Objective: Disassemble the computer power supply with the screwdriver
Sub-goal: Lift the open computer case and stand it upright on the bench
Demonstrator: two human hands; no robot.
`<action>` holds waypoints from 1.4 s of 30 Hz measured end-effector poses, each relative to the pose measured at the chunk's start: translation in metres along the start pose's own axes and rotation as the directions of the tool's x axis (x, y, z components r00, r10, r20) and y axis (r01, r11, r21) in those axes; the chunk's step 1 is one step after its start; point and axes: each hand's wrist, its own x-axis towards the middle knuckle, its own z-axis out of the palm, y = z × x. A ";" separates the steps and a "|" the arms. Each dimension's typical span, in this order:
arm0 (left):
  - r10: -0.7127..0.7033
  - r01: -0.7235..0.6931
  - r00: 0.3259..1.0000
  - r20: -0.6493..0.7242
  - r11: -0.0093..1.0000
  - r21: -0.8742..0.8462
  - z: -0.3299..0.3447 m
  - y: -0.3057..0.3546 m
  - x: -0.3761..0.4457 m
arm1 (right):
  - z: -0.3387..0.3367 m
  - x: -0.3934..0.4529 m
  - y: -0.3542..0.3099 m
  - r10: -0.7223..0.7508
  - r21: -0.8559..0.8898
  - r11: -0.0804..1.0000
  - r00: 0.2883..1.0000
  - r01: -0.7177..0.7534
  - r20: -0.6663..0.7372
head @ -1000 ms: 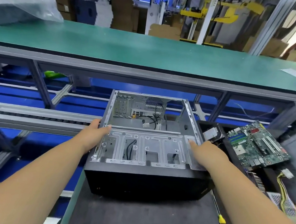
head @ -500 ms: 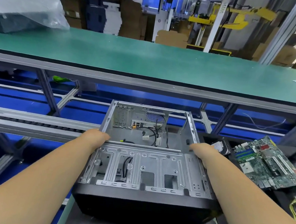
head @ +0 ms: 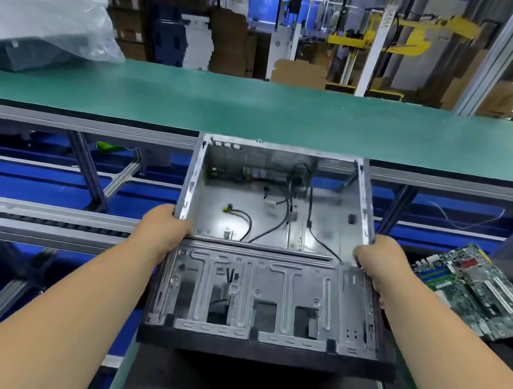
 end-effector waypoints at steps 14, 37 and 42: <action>0.265 -0.282 0.958 -0.107 0.939 -0.198 0.015 -0.026 -0.021 | 0.010 -0.021 0.026 -0.155 0.405 0.890 0.974 0.210 -0.166; 0.090 -0.107 0.993 -0.080 0.965 -0.241 0.030 -0.069 -0.077 | 0.033 -0.055 0.087 -0.026 0.457 0.888 0.998 0.052 -0.063; 0.029 -0.029 1.000 -0.006 0.954 -0.297 0.030 -0.072 -0.075 | 0.028 -0.060 0.090 -0.027 0.450 0.892 1.000 0.024 0.000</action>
